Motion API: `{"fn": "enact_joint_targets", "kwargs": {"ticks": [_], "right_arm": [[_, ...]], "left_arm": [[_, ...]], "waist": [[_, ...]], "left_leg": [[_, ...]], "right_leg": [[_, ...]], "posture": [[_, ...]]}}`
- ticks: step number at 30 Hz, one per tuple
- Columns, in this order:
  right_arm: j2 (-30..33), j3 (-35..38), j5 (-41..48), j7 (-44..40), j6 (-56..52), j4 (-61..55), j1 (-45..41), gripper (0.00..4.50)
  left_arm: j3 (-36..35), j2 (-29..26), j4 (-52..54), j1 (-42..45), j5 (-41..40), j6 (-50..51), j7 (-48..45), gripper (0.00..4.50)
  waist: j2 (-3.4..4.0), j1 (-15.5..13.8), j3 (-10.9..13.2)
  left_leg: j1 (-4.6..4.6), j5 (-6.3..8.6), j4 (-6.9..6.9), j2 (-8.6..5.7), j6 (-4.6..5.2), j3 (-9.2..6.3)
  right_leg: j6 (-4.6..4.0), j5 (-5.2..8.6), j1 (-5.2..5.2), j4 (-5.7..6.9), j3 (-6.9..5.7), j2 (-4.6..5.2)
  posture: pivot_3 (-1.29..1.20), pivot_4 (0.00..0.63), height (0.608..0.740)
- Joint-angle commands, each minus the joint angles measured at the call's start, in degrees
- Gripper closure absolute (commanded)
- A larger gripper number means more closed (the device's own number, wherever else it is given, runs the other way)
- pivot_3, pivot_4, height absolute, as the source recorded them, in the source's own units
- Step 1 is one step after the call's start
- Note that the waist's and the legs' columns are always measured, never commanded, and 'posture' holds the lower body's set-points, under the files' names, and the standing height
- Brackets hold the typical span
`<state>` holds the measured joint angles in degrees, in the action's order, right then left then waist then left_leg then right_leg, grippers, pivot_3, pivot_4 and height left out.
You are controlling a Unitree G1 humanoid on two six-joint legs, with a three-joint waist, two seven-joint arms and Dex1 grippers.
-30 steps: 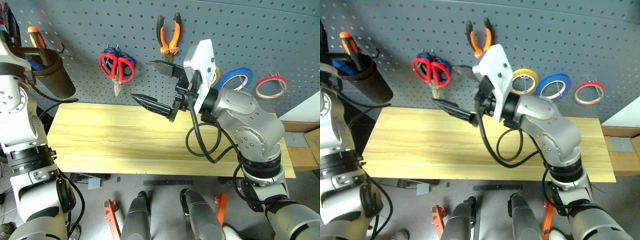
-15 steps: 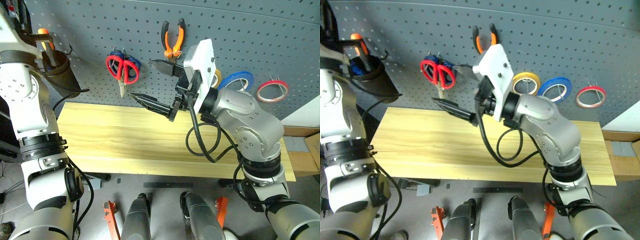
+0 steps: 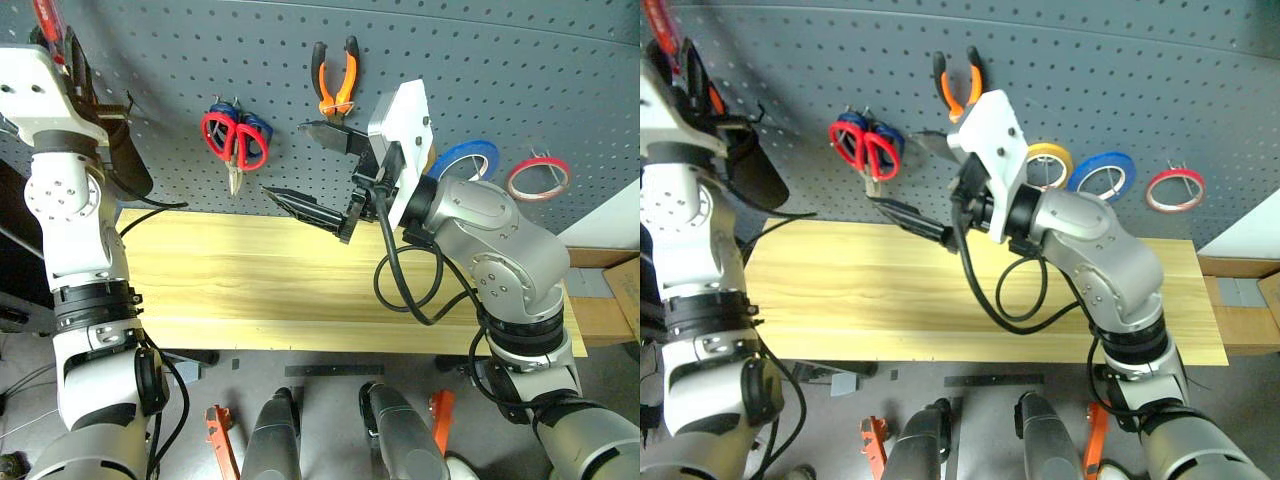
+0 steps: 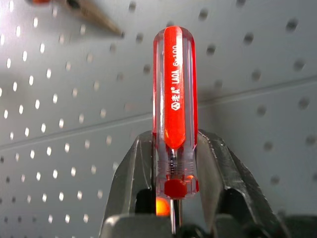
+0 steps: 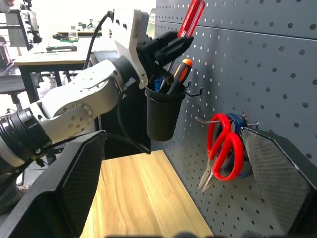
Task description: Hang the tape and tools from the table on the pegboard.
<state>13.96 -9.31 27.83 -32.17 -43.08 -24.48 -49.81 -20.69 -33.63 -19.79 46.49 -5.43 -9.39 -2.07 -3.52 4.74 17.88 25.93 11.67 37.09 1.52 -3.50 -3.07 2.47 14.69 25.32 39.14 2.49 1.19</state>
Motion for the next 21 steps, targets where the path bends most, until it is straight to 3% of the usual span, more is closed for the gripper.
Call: {"fn": "enact_joint_targets", "kwargs": {"ticks": [1, 7, 13, 17, 21], "right_arm": [[0.2, 0.24, 0.46, 0.12, 0.48, -1.94, 0.24, 0.0], [1.12, 0.59, 0.42, -0.15, 0.4, -2.25, 0.54, 0.0], [4.64, 5.74, 5.86, -1.99, -1.86, -4.93, 2.21, 0.0], [9.65, 9.55, 10.73, -3.32, -5.37, -8.35, 6.71, 0.0], [15.02, 8.96, 10.48, -4.55, -4.99, -11.7, 14.48, 0.0]], "left_arm": [[-1.17, 0.15, 2.35, 0.19, -1.47, -2.06, -0.13, 1.98], [-1.23, 1.65, 9.97, 2.36, -5.32, -0.66, -0.12, 0.02], [6.9, 2.03, 25.39, 1.55, -10.31, 8.51, -9.25, 0.02], [11.79, 1.73, 35.29, -7.55, -18.1, 25.2, -14.83, 0.02], [15.62, 1.17, 42.79, -16.71, -18.26, 35.83, -15.05, 0.02]], "waist": [[0.0, 0.01, 0.0], [0.0, 0.01, 0.0], [0.02, -0.27, -0.21], [0.71, -0.03, -1.56], [1.14, 0.19, -2.09]], "left_leg": [[0.0, 0.0, 0.0, 0.0, 0.0, 0.0], [0.01, -0.01, 0.02, 0.01, -0.02, 0.0], [0.01, -0.04, 0.02, -0.04, -0.07, -0.01], [-0.02, -0.03, -0.01, -0.04, -0.05, 0.02], [-0.25, 0.07, -0.03, -0.04, 0.16, 0.1]], "right_leg": [[0.0, 0.0, 0.0, 0.0, 0.0, 0.0], [0.0, 0.0, 0.0, 0.03, 0.0, 0.01], [0.0, 0.0, -0.05, 0.01, 0.0, 0.05], [0.0, 0.0, -0.08, -0.05, 0.03, 0.05], [0.0, 0.0, -0.23, 0.0, 0.11, -0.07]], "posture": [[-0.12, 0.231, 0.74], [-0.13, 0.225, 0.74], [-0.1, 0.217, 0.74], [-0.09, 0.202, 0.74], [-0.09, 0.181, 0.74]]}}
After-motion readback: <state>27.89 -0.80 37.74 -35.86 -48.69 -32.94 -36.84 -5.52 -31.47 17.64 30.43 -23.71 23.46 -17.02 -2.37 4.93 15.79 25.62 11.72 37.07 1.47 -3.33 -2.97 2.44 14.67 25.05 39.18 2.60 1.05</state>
